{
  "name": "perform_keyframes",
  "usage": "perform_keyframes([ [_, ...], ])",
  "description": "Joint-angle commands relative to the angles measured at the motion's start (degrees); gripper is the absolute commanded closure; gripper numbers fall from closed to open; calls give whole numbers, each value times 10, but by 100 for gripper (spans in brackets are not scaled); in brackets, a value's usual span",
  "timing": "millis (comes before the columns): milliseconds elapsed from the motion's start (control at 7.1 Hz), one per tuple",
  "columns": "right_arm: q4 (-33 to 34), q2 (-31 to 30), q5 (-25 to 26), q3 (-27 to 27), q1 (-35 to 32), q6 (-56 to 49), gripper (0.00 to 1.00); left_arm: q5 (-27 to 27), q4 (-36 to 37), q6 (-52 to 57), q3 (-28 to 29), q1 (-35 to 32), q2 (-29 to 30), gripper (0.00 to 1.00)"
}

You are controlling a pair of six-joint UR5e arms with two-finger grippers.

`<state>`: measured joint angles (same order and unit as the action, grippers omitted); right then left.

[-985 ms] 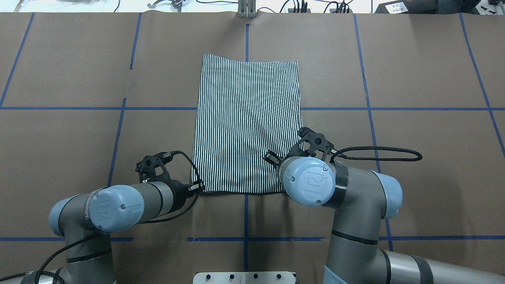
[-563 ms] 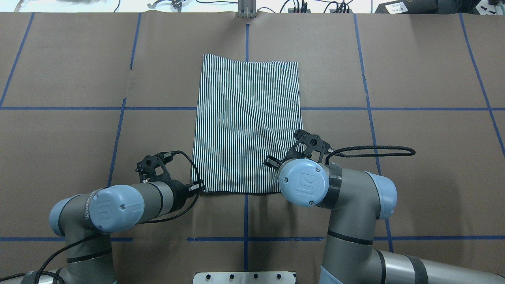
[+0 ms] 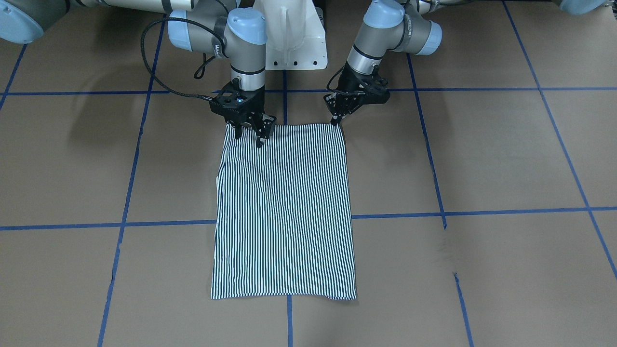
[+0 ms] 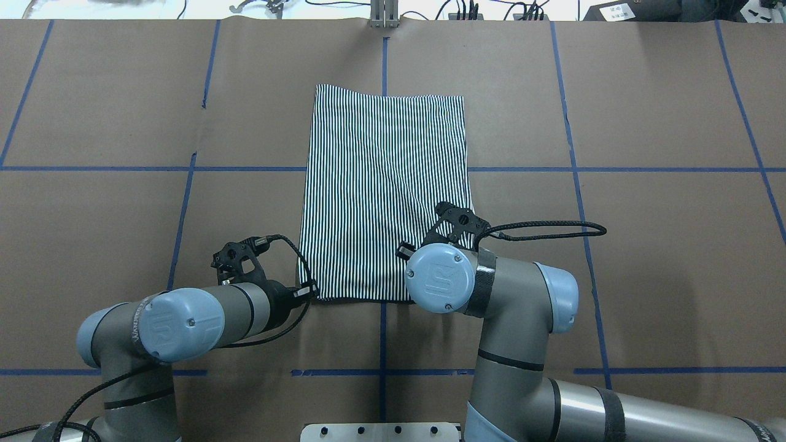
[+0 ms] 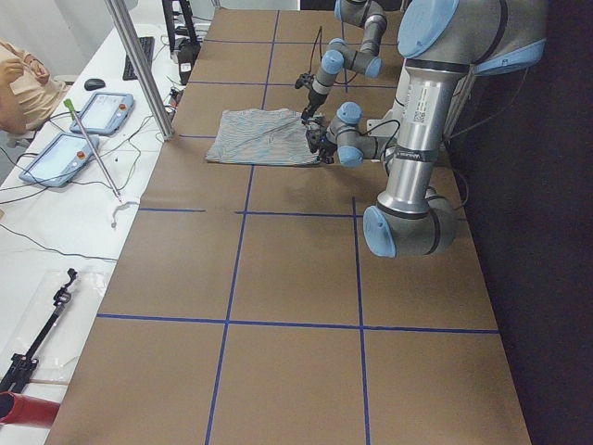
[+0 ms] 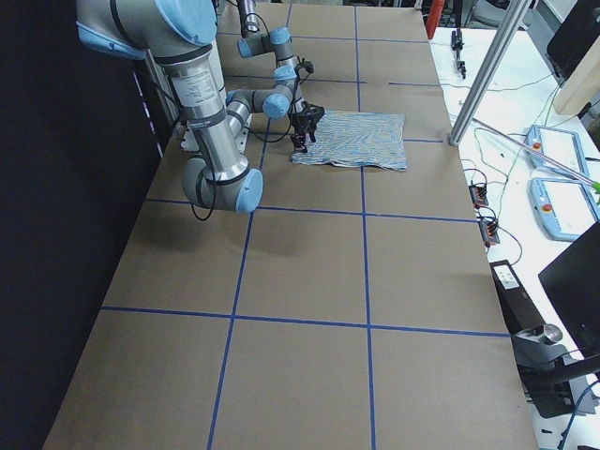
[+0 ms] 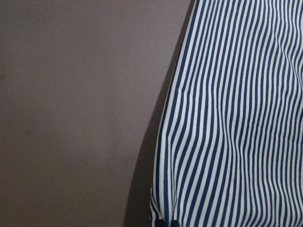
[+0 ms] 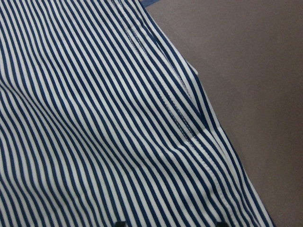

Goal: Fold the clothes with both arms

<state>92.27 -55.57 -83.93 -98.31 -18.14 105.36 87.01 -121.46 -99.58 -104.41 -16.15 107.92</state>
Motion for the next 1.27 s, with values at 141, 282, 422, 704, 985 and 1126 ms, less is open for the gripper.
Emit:
perform_keyframes([
  [141, 27, 4, -16, -3, 1, -4, 30, 0, 0, -1, 0, 1, -1, 100],
  [282, 27, 1, -17, -2, 4, -6, 30, 0, 0, -1, 0, 1, -1, 100],
  [422, 27, -1, -15, 0, 8, -8, 30, 0, 0, -1, 0, 1, -1, 100],
  [704, 27, 1, -15, 1, 11, -8, 40, 0, 0, -1, 0, 1, -1, 100],
  [985, 25, 1, -10, 1, 11, -7, 100, 0, 0, -1, 0, 1, -1, 100],
  [1126, 24, 3, -9, 0, 11, -5, 100, 0, 0, 0, 0, 1, 0, 100],
])
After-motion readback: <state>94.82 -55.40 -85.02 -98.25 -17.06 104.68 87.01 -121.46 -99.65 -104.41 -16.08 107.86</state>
